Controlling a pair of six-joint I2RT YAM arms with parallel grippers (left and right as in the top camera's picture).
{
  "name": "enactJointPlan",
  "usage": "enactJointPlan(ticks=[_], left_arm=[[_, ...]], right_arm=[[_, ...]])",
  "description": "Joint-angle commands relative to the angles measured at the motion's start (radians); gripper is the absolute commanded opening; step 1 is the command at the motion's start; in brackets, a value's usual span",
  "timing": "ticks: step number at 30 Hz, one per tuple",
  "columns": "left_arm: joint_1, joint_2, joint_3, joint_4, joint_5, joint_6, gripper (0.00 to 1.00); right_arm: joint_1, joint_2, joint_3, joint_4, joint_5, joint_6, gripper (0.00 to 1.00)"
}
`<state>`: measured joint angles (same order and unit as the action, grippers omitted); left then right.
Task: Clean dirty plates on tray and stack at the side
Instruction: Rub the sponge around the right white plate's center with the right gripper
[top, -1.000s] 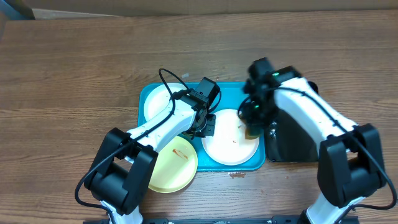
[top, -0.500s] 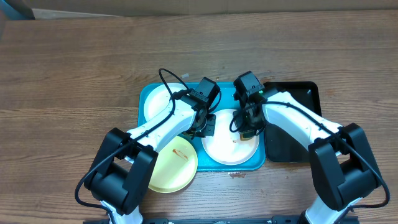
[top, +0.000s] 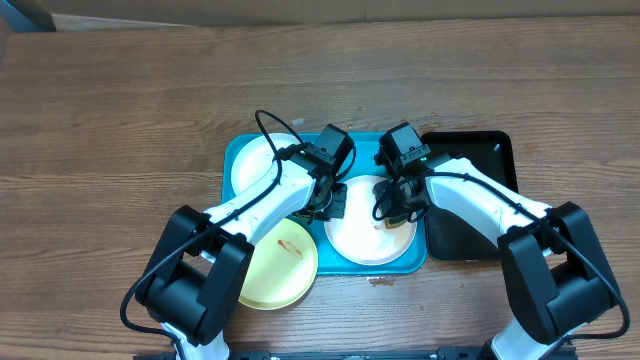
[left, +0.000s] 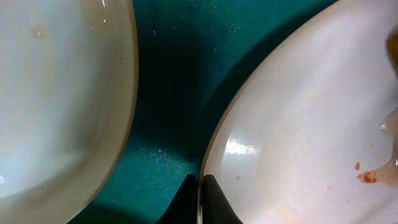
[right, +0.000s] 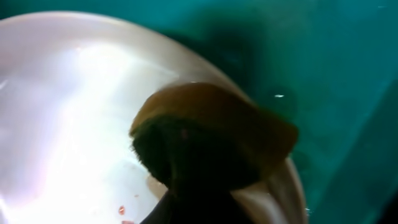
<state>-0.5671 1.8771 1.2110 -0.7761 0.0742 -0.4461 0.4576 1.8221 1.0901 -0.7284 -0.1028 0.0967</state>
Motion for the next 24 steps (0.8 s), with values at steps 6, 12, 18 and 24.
enactJointPlan(ticks=[6,12,18,24], left_arm=[[0.005,0.016,0.014,0.005,-0.015,-0.015,0.04],[0.005,0.016,0.014,0.010,-0.014,-0.015,0.04],[0.005,0.016,0.014,0.011,-0.014,-0.015,0.04],[0.005,0.016,0.014,0.010,-0.014,-0.014,0.04]], right_arm=[[0.003,-0.006,-0.025,-0.036,-0.140,-0.081,0.12],[0.004,-0.006,-0.025,-0.053,-0.233,-0.128,0.12],[0.004,-0.006,-0.025,-0.075,-0.234,-0.127,0.12],[-0.011,-0.006,0.012,-0.116,-0.269,-0.129,0.08]])
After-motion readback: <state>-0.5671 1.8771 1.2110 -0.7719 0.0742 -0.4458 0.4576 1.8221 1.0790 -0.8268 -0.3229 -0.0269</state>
